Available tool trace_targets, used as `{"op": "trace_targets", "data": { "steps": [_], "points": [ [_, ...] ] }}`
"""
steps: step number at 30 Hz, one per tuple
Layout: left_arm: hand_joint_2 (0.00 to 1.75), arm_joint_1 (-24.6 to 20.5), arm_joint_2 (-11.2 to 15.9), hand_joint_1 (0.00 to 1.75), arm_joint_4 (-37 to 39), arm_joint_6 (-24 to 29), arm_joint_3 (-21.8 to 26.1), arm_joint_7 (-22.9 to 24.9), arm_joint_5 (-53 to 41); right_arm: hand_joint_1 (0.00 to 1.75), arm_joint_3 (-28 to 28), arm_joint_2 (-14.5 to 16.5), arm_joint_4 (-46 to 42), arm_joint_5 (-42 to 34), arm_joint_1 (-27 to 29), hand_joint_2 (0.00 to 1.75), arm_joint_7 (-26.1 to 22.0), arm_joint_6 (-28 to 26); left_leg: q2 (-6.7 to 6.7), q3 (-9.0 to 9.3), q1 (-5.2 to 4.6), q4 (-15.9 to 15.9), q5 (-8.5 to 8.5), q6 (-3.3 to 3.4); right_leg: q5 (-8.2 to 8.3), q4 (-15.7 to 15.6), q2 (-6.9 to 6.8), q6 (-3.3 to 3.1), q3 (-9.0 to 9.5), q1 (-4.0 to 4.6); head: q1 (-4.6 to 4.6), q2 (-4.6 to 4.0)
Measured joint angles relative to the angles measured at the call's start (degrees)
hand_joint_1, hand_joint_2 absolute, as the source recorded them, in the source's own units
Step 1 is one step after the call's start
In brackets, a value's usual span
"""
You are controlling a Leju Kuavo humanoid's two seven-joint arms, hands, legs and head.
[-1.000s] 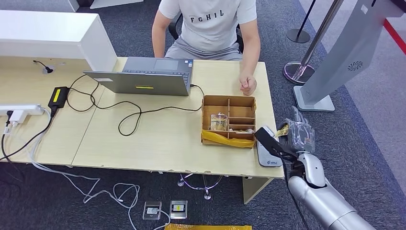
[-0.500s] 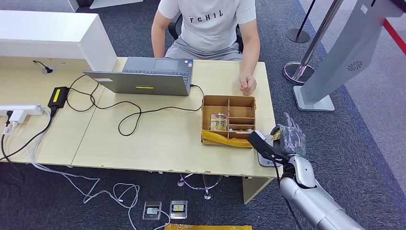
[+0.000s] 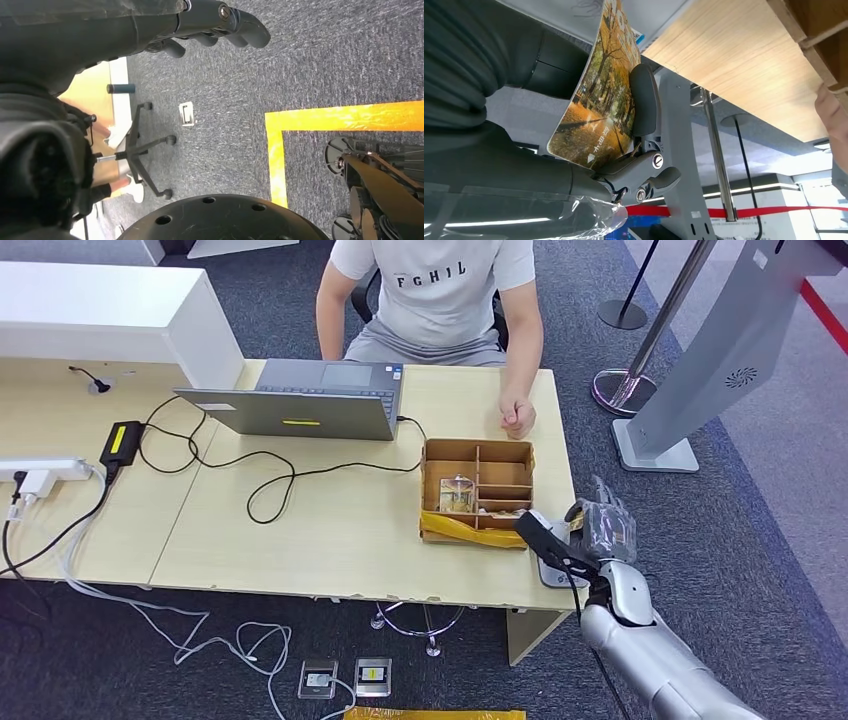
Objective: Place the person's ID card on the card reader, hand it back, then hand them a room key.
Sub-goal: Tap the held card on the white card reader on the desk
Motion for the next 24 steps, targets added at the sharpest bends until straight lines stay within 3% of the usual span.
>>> {"op": "trace_targets", "data": {
  "steps": [24],
  "points": [
    [0.00,0.0,-0.3,0.00,0.0,0.8,0.9,-0.1,0.0,1.75,-0.1,0.7,5.1,-3.0,-1.2,1.75,1.0,-0.1,0.13,0.09,0.00,0.0,0.00,0.00,0.00,0.0,0.13,0.00,0.00,0.00,-0.01,0.00]
  ]
}}
